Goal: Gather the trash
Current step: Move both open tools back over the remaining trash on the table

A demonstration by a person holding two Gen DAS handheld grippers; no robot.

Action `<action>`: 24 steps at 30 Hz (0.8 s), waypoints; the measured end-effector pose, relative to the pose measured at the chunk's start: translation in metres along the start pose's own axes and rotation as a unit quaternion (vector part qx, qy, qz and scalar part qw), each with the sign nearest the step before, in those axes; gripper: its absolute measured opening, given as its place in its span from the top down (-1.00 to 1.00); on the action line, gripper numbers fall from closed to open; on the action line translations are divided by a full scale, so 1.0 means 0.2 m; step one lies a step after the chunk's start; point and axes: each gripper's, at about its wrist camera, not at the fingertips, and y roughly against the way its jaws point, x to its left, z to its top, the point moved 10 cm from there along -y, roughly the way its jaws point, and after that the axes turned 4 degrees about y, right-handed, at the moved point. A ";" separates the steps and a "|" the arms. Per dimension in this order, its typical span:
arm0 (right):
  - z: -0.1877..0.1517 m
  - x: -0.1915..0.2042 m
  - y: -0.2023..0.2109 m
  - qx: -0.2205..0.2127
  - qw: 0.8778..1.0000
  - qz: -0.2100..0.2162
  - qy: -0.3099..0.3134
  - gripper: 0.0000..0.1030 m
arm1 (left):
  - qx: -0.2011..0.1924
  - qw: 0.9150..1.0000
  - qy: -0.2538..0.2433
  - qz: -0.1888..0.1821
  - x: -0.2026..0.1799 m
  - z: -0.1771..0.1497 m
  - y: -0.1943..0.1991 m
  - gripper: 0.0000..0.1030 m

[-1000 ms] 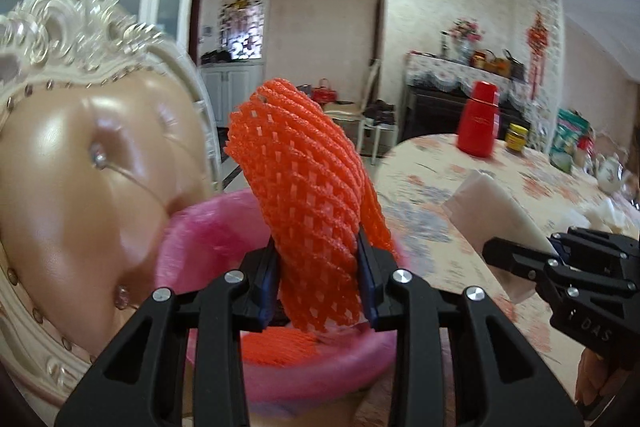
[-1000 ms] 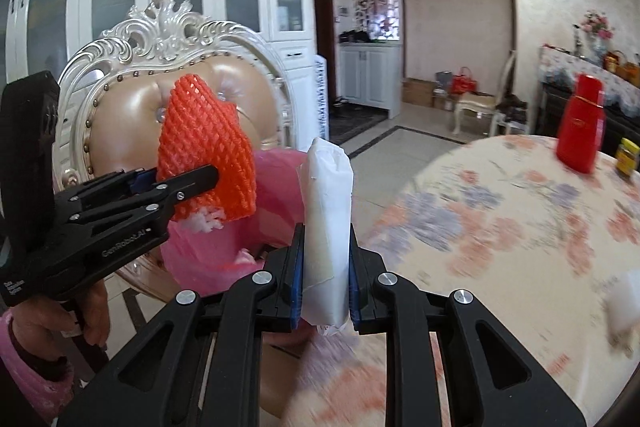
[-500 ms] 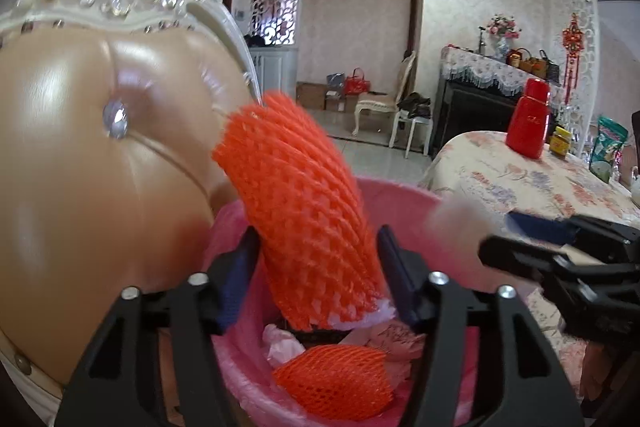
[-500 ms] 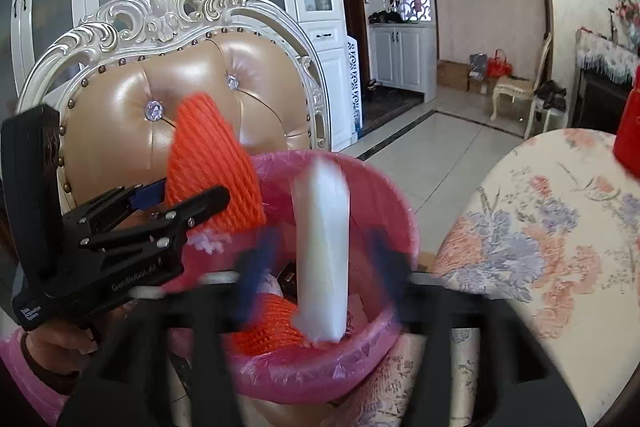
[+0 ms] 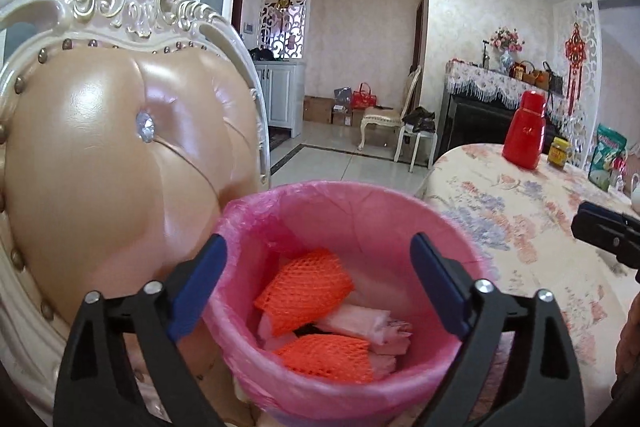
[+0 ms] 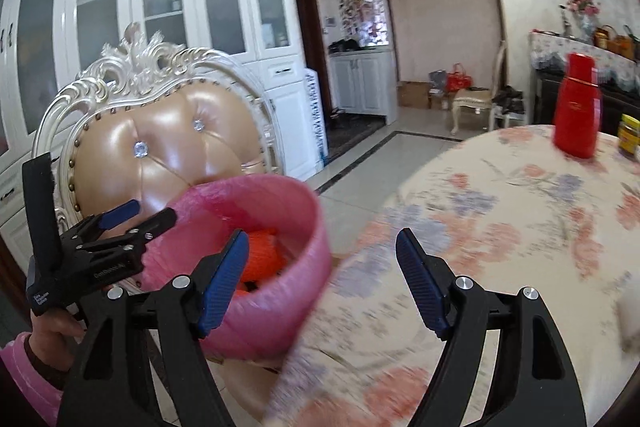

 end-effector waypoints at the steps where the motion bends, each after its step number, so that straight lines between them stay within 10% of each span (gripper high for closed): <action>1: -0.01 -0.03 0.02 0.000 1.000 -0.005 -0.003 -0.41 | -0.001 1.000 0.002 -0.006 -0.03 0.00 0.01 -0.90; 24: -0.47 -1.04 0.96 -0.005 0.970 -0.223 -0.092 -0.59 | 0.036 0.964 -0.094 -0.247 -1.66 -0.24 0.30 -0.91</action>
